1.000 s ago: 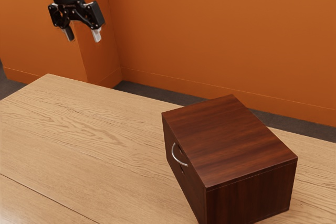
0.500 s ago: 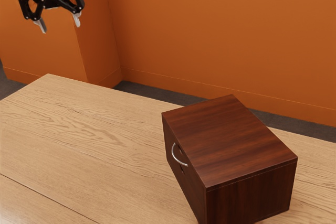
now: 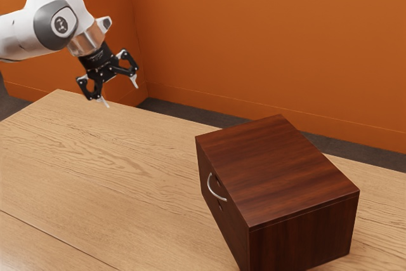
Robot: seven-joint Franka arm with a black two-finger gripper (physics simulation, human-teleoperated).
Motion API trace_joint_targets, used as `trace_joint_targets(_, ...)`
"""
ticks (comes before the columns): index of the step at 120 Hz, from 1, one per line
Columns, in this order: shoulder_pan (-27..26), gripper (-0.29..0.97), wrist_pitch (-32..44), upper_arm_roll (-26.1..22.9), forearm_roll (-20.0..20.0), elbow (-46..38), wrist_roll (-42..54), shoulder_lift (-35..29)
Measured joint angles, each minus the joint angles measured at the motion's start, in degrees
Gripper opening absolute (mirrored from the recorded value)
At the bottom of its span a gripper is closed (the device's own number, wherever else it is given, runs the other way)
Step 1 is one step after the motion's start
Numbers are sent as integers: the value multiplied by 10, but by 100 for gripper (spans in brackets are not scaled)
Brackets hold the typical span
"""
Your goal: Pull the drawer handle with one arm to open the drawer
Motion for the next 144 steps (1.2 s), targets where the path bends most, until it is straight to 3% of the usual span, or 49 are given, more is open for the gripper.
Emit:
trace_joint_targets(36,-10,50,114,-59,-28,-126,-29,-92)
trace_joint_targets(57,-14,46,145,-118,-32,-134,-37,-76)
trace_joint_targets(75,-13,42,169,-126,-35,-135,-42,-47)
trace_joint_targets(95,-29,38,183,-138,-38,-167,-44,-57)
trace_joint_targets(144,-72,27,271,-164,-125,-234,-42,-52)
